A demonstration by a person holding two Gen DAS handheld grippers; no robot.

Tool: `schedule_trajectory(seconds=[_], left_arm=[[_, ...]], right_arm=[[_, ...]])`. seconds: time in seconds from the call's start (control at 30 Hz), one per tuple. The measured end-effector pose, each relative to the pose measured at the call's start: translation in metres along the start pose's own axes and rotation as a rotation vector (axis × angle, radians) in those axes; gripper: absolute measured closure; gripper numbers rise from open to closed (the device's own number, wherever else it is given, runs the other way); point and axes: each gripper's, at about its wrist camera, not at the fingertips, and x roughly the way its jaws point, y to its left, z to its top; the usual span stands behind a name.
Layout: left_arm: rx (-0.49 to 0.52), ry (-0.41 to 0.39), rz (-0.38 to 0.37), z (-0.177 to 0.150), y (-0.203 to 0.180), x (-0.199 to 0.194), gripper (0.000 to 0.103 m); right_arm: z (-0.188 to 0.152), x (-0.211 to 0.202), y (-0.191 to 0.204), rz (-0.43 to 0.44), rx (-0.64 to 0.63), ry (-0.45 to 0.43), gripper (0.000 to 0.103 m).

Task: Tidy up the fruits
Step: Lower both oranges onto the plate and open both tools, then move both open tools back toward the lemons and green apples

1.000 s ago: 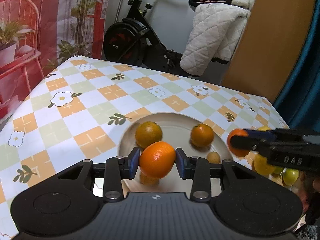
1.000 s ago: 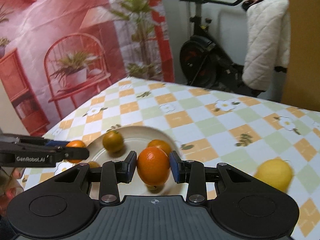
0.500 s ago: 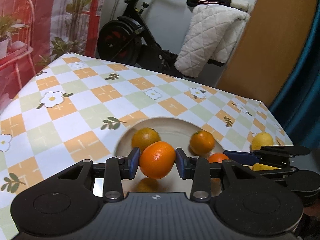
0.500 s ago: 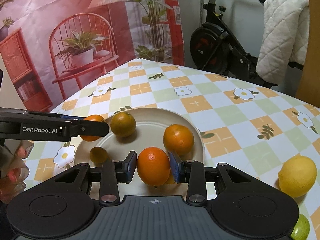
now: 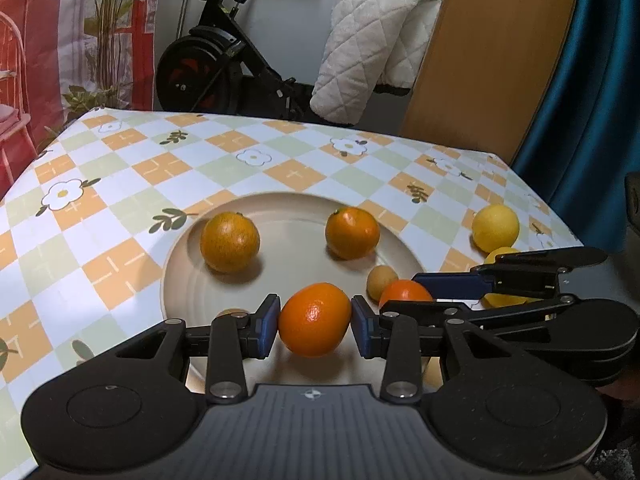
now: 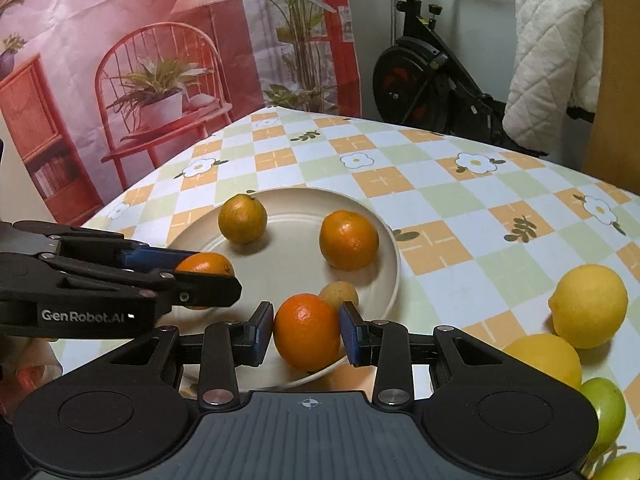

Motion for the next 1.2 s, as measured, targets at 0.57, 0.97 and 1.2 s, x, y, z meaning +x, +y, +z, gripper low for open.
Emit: schedule_trajectory(seconds=[0.57, 0.97, 1.2], left_arm=[[-0.010, 0.038, 0.034, -0.004, 0.004, 0.006, 0.062], [-0.048, 0.009, 0.063, 0.000, 0.006, -0.006, 0.056], [-0.067, -0.026, 0.074, 0.006, -0.003, -0.015, 0.056]], right_arm=[[-0.001, 0.005, 0.002, -0.001, -0.009, 0.003, 0.067], [0.000, -0.013, -0.007, -0.021, 0.006, -0.047, 0.065], [-0.006, -0.036, -0.024, -0.055, 0.038, -0.076, 0.065]])
